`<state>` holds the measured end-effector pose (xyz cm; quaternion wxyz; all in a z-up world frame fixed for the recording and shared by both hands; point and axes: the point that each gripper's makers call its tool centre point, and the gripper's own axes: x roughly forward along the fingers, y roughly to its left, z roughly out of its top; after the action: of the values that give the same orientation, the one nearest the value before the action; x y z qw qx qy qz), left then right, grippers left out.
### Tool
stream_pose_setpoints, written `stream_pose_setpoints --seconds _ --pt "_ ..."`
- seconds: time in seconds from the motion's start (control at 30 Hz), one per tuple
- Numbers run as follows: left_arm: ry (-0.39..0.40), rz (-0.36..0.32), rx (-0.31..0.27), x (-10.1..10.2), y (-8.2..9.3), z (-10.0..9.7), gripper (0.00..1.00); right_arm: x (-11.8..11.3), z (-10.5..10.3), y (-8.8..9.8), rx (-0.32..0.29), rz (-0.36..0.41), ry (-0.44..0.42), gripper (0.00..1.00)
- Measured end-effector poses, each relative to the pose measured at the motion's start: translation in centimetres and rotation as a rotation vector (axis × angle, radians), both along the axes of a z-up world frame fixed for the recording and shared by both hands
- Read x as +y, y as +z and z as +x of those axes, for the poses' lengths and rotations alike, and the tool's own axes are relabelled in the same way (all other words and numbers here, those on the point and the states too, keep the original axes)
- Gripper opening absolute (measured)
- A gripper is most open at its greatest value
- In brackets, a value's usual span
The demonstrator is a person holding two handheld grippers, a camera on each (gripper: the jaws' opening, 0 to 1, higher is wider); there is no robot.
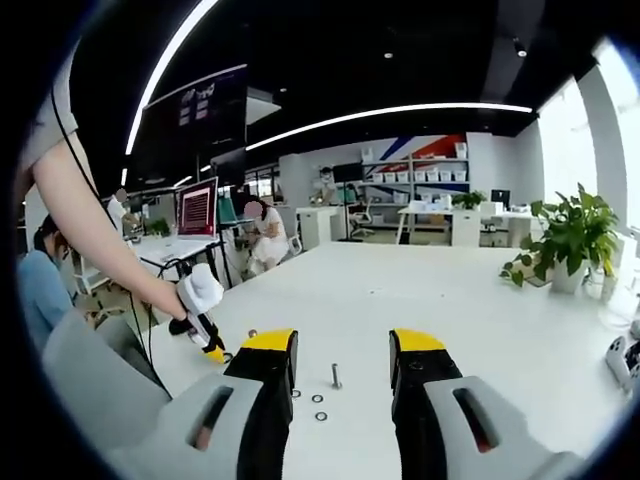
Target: Place the washer onto the threaded stud by aligning its center hole with the stud, sliding it down to the base, and recovering from edge contact or off-axis alignment until the washer reaches the visible bottom stop.
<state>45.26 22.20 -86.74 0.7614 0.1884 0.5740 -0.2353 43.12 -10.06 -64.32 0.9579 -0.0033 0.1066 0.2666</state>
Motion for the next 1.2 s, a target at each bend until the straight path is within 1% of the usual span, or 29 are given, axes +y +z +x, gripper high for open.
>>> stream_pose_setpoints --seconds 0.03,0.1,0.2,0.27,0.33,0.5,0.6,0.83,0.9,1.0,1.07,1.13,1.2 --pt "0.001 0.001 0.001 0.03 -0.14 0.14 0.23 -0.01 -0.03 -0.01 -0.008 -0.015 -0.002 0.39" --pt "0.001 0.000 0.005 -0.10 -0.08 0.10 0.23 0.25 -0.11 0.01 -0.001 0.000 0.011 0.39" --pt "0.001 0.014 0.014 0.11 -0.24 0.27 0.23 0.19 -0.06 -0.01 -0.007 -0.013 0.009 0.39" --pt "0.003 0.013 0.021 0.10 -0.33 0.22 0.23 0.11 -0.05 0.00 -0.001 -0.001 0.006 0.39" --pt "-0.012 0.023 0.022 0.23 -0.44 0.23 0.23 -0.03 0.00 -0.06 0.000 -0.002 0.003 0.39" --pt "-0.017 0.025 0.031 0.26 -0.61 0.17 0.23 -0.06 -0.01 -0.09 0.005 0.005 0.001 0.39" --pt "-0.004 0.016 0.035 0.25 -0.77 0.37 0.23 0.00 -0.02 -0.16 0.007 0.003 0.004 0.39" --pt "-0.011 0.016 0.033 0.33 -0.91 0.37 0.23 0.01 0.00 -0.32 0.014 0.003 0.005 0.39" --pt "-0.029 0.020 0.036 0.29 -0.86 0.27 0.23 0.05 0.00 -0.39 0.017 0.004 0.006 0.39" --pt "-0.088 0.043 0.051 -0.04 -0.85 0.28 0.22 0.03 -0.02 -0.53 0.022 0.003 0.006 0.39" --pt "-0.099 0.060 0.058 -0.04 -0.87 0.40 0.22 -0.01 -0.02 -0.51 0.022 0.003 0.005 0.39" --pt "-0.088 0.066 0.067 -0.01 -0.83 0.39 0.22 -0.04 -0.02 -0.55 0.025 0.005 0.005 0.39" --pt "-0.101 0.072 0.069 -0.08 -0.80 0.27 0.22 -0.05 0.00 -0.58 0.026 0.006 0.005 0.39"
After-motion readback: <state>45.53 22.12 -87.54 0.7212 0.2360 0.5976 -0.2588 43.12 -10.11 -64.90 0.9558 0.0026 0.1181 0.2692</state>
